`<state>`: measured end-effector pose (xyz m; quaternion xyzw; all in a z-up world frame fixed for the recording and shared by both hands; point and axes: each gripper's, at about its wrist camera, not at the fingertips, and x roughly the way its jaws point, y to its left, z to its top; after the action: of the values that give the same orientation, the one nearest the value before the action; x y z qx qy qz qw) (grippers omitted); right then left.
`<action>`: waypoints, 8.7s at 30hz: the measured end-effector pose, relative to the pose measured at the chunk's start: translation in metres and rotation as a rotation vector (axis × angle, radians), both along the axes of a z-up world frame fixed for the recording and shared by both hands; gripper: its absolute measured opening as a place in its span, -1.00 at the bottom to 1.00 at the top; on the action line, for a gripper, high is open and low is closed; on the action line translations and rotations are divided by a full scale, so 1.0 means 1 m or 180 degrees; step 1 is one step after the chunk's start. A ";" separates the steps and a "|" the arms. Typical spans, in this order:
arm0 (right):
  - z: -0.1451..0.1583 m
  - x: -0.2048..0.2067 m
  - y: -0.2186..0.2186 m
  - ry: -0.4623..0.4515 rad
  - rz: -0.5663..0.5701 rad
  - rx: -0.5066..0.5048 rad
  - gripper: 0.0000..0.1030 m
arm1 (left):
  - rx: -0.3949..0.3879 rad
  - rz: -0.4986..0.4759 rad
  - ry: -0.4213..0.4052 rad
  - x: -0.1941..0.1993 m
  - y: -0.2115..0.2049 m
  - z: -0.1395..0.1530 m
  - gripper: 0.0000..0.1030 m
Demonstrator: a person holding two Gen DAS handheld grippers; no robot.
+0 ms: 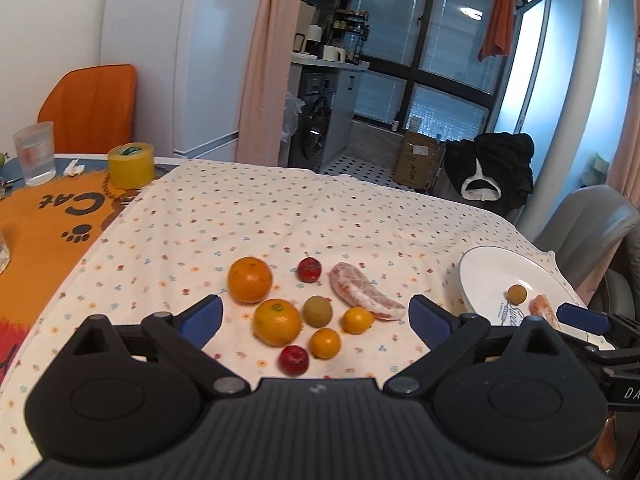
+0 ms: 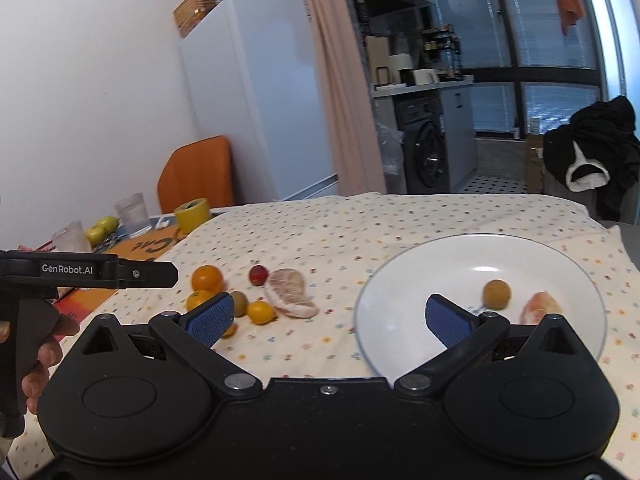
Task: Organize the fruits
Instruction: 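Move both open tools back to the fruit cluster, then grasp the small red fruit with the left tool while the right tool grasps a small yellow citrus, then carry the red fruit in the left tool and yellow citrus in the right tool to the plate, then open the left tool over the plate while the right tool releases the yellow citrus beside it, then move both open tools back to the loose fruits on the cloth, then grasp an orange with the left tool while the right tool grasps a pink pomelo segment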
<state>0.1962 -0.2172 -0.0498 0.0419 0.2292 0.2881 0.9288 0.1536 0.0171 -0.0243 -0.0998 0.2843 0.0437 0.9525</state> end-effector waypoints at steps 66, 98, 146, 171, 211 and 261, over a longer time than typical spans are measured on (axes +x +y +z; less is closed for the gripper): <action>-0.039 0.064 0.113 0.0420 0.0856 -0.0634 -0.25 | -0.0343 -0.0016 0.0322 0.018 0.038 -0.062 -0.59; 0.002 0.033 0.042 0.0110 0.0563 -0.0431 -0.52 | -0.0184 -0.0299 0.0063 0.013 -0.013 -0.022 -0.59; -0.020 0.018 -0.094 0.0332 -0.0398 -0.0281 -0.37 | -0.0146 -0.1233 0.0111 0.061 -0.152 -0.025 -0.50; -0.009 0.014 -0.055 0.0122 -0.0360 -0.0333 0.50 | -0.0131 -0.0698 0.0115 0.032 -0.086 -0.013 0.46; 0.003 0.036 0.034 0.0200 0.0263 -0.0323 1.00 | -0.0024 0.0027 0.0051 0.003 0.012 -0.013 0.61; -0.025 0.087 0.115 0.0330 0.0775 -0.0699 0.31 | -0.0335 0.0299 0.0206 0.033 0.044 -0.056 -0.30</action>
<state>0.2831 -0.1020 -0.0751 -0.0731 0.3103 0.3692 0.8730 0.1861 0.0609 -0.0803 -0.1616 0.3118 0.0765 0.9332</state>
